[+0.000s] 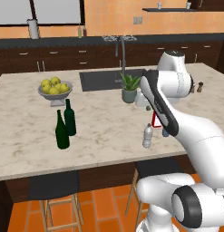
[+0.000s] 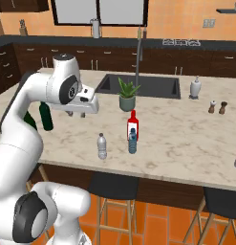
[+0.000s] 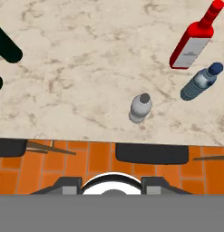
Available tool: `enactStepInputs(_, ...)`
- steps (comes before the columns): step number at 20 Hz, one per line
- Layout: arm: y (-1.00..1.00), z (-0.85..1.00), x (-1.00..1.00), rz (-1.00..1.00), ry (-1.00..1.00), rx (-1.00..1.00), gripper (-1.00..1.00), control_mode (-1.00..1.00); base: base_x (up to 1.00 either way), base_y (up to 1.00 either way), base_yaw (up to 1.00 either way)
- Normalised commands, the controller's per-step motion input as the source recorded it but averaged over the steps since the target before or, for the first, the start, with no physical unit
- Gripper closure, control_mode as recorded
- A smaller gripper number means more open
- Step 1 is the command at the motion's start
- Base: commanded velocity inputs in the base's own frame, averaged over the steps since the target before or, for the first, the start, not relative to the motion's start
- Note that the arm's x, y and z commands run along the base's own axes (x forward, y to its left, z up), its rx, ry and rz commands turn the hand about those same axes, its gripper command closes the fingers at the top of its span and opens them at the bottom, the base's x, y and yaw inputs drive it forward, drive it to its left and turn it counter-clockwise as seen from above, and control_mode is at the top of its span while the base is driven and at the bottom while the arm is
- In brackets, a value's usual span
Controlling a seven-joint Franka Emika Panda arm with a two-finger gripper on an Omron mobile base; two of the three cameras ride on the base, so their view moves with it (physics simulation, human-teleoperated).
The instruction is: Move the plastic bottles in the middle to the plastics group, and the glass bottles in the middle to the glass group.
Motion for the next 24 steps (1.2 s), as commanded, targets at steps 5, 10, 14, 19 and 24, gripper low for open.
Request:
enactStepInputs(5,-0.15,-0.19,-0.04,-0.01,0.05,-0.08,-1.0,-1.0,0.0,0.0,0.0)
enactStepInputs(10,-0.29,-0.52,0.03,-0.01,0.08,-0.25,-1.0,-1.0,0.0,0.0,0.0)
enactStepInputs(14,-0.09,-0.55,0.45,0.0,0.03,-0.12,-1.0,-1.0,0.0,0.0,0.0)
enactStepInputs(19,-0.21,-0.3,0.61,0.0,0.05,0.1,-1.0,-1.0,0.0,0.0,0.0)
enactStepInputs(24,-0.08,-0.41,0.57,0.0,0.02,0.16,-1.0,-1.0,0.0,0.0,0.0)
